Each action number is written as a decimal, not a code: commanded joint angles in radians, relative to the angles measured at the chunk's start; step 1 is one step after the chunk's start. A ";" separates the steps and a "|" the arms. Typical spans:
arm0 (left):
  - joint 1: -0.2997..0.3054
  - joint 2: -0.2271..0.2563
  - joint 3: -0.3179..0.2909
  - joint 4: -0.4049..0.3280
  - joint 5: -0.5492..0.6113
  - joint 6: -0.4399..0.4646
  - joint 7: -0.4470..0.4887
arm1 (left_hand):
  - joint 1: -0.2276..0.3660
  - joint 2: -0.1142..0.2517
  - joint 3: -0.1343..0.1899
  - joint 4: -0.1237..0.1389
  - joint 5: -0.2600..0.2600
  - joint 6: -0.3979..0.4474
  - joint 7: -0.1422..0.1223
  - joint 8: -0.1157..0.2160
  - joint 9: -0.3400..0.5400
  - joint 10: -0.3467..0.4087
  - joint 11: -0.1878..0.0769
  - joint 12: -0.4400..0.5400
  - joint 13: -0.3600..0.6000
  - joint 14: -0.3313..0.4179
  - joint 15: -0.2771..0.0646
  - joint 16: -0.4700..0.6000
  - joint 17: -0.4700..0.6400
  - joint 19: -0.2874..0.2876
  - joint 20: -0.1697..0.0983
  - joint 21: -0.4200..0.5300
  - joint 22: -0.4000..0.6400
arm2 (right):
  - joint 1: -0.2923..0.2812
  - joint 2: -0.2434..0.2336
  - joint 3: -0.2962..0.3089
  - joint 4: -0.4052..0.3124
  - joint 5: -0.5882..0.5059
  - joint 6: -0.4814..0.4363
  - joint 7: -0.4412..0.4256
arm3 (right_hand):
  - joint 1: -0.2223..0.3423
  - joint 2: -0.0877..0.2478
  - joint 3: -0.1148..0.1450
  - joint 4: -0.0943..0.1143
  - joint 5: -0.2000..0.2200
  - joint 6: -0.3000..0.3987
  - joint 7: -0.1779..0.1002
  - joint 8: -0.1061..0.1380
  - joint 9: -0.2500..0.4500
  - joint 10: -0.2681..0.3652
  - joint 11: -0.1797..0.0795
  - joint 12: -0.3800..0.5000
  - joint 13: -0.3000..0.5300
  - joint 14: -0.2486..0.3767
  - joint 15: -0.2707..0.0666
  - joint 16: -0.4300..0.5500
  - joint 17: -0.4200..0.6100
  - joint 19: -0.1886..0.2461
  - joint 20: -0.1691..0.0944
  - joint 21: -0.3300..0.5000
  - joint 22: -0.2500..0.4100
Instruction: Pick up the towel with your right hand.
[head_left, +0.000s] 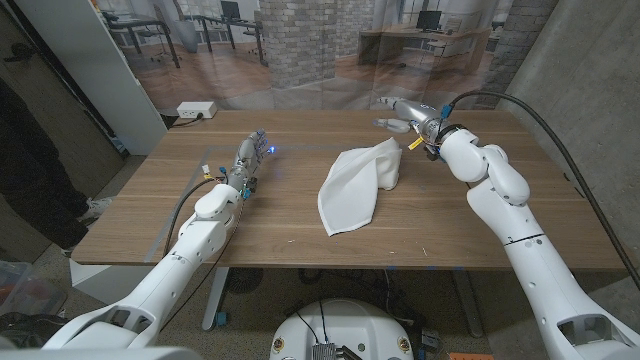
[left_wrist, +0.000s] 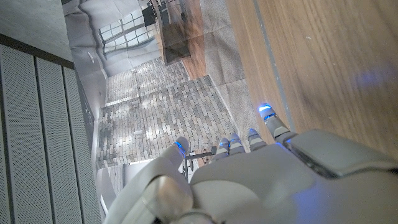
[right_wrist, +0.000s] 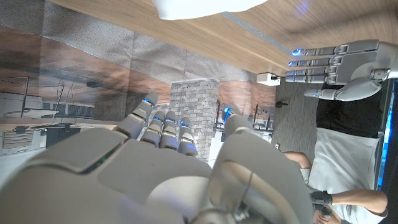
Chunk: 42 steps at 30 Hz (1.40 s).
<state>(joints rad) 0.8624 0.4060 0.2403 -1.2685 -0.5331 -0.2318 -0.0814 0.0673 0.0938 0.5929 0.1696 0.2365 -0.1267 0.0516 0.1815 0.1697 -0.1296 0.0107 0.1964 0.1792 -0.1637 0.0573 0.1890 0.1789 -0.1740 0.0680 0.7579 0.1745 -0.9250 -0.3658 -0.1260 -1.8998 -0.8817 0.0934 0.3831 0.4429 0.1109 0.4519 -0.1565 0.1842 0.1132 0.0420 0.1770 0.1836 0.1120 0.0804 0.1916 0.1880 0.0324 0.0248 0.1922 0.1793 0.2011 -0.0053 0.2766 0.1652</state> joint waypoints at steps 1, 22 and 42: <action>-0.016 -0.012 0.000 0.027 0.007 -0.003 -0.008 | -0.012 0.076 0.010 0.001 -0.001 -0.001 0.004 -0.001 0.003 -0.001 0.004 0.001 0.001 -0.003 0.002 0.003 0.002 -0.039 0.002 -0.004 0.003 | 0.038 -0.020 -0.020 0.014 -0.024 -0.003 0.077 | 0.016 -0.003 0.003 -0.007 -0.006 -0.014 -0.011 -0.001 0.004 -0.003 0.000 -0.003 0.003 -0.003 0.005 -0.002 0.001 0.014 0.002 -0.007 0.005; -0.040 -0.033 -0.004 0.073 0.018 -0.017 -0.025 | -0.017 0.071 0.009 0.000 -0.003 -0.001 0.002 -0.001 0.003 -0.001 0.006 0.001 0.001 -0.004 0.002 0.002 0.002 -0.039 0.000 -0.012 0.003 | 0.080 -0.042 -0.048 0.049 -0.061 -0.002 0.162 | 0.057 -0.022 0.009 -0.023 -0.006 -0.062 -0.026 -0.002 0.005 -0.024 -0.014 -0.005 0.004 0.000 0.005 -0.002 0.000 0.041 0.010 -0.014 0.004; -0.050 -0.038 -0.005 0.084 0.028 -0.014 -0.028 | -0.022 0.063 0.006 -0.001 -0.005 0.000 0.001 -0.001 0.003 0.000 0.003 0.001 0.001 -0.004 0.001 0.002 0.002 -0.037 -0.001 -0.018 0.003 | 0.105 -0.043 -0.073 0.063 -0.091 -0.040 0.269 | 0.071 -0.047 -0.003 -0.012 -0.009 -0.121 -0.047 0.000 0.006 -0.061 -0.025 -0.007 0.005 -0.009 0.006 -0.003 0.002 0.047 0.039 -0.032 0.006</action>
<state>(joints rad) 0.8174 0.3714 0.2371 -1.1912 -0.5094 -0.2460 -0.1082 0.0609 0.0924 0.5929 0.1696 0.2328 -0.1267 0.0516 0.1809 0.1696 -0.1295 0.0106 0.1964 0.1791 -0.1637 0.0573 0.1890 0.1789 -0.1739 0.0679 0.7428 0.1745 -0.8337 -0.4091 -0.1878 -1.8423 -0.9555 0.0835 0.5767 0.5116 0.0684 0.4525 -0.1736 0.1764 0.0014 -0.0017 0.1738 0.1836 0.0602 0.0571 0.1816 0.1880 0.0246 0.0249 0.1884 0.1787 0.2443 0.0108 0.2474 0.1671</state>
